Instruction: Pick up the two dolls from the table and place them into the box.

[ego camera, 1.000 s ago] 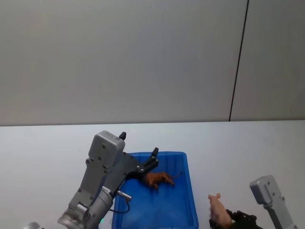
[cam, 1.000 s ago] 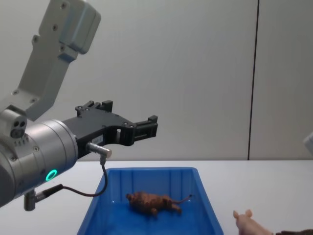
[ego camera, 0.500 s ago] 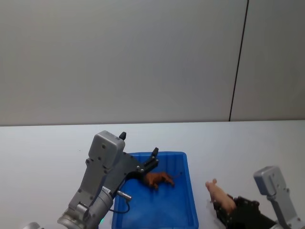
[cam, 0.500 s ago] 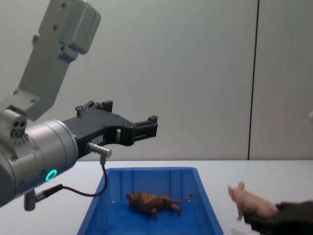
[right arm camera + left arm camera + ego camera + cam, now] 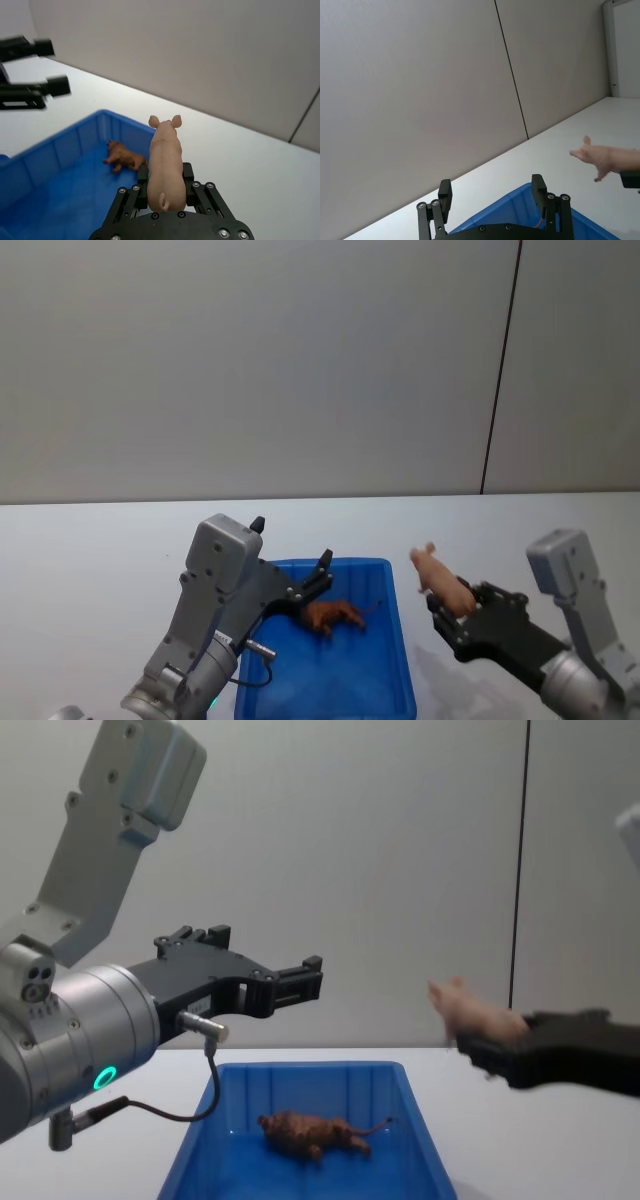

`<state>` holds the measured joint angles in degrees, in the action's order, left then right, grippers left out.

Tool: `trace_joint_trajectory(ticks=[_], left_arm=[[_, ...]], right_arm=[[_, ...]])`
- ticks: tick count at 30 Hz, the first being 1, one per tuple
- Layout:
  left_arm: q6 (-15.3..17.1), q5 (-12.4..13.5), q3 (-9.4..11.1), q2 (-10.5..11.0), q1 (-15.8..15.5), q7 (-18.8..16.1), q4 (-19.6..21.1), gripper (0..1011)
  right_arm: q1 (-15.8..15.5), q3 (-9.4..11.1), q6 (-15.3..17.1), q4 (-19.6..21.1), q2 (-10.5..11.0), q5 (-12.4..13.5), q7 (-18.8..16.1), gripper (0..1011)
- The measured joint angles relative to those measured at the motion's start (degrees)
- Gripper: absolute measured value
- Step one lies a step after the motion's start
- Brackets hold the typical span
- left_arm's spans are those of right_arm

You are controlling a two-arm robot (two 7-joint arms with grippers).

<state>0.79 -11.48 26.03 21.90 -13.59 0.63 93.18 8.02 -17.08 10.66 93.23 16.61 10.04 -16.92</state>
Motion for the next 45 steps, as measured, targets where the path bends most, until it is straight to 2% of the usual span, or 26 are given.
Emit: trace_joint_trajectory(ticks=[7, 12, 15, 16, 18, 21, 24, 27, 29, 31, 34, 39, 45], left_arm=[[0.0, 0.0, 0.0, 0.0, 0.0, 0.0, 0.0, 1001], [0.0, 0.0, 0.0, 0.0, 0.0, 0.0, 0.0, 1001], [0.0, 0.0, 0.0, 0.0, 0.0, 0.0, 0.0, 1001], [0.0, 0.0, 0.0, 0.0, 0.0, 0.0, 0.0, 1001], [0.0, 0.0, 0.0, 0.0, 0.0, 0.0, 0.0, 1001], [0.0, 0.0, 0.0, 0.0, 0.0, 0.0, 0.0, 1001], [0.0, 0.0, 0.0, 0.0, 0.0, 0.0, 0.0, 1001], [0.0, 0.0, 0.0, 0.0, 0.0, 0.0, 0.0, 1001], [0.0, 0.0, 0.0, 0.0, 0.0, 0.0, 0.0, 1001], [0.0, 0.0, 0.0, 0.0, 0.0, 0.0, 0.0, 1001], [0.0, 0.0, 0.0, 0.0, 0.0, 0.0, 0.0, 1001], [0.0, 0.0, 0.0, 0.0, 0.0, 0.0, 0.0, 1001], [0.0, 0.0, 0.0, 0.0, 0.0, 0.0, 0.0, 1001]], right_arm=[[3.21, -0.74, 0.94, -0.83, -1.99, -0.58, -3.27, 379], [5.91, -1.51, 2.89, -3.09, -3.91, -0.84, -5.7, 382], [7.5, -2.05, 4.04, -5.05, -5.17, -0.99, -6.9, 419], [7.87, -2.19, 4.27, -5.56, -5.45, -1.03, -7.09, 490], [8.68, -2.48, 4.73, -6.74, -6.12, -1.12, -7.54, 531], [10.26, -3.08, 5.39, -9.3, -7.4, -1.36, -8.31, 675], [10.92, -3.31, 5.69, -10.43, -7.9, -1.47, -8.65, 734], [11.71, -3.44, 5.99, -11.77, -8.37, -1.49, -9.03, 844], [11.86, -3.43, 6.05, -12.05, -8.41, -1.49, -9.12, 880], [11.96, -3.28, 6.07, -12.28, -8.32, -1.41, -9.27, 960], [11.93, -3.0, 5.98, -12.3, -7.98, -1.27, -9.42, 1001], [10.84, -2.11, 5.08, -11.33, -6.44, -0.97, -9.81, 1001], [8.19, -0.68, 3.44, -8.78, -3.54, -0.18, -10.37, 1001]])
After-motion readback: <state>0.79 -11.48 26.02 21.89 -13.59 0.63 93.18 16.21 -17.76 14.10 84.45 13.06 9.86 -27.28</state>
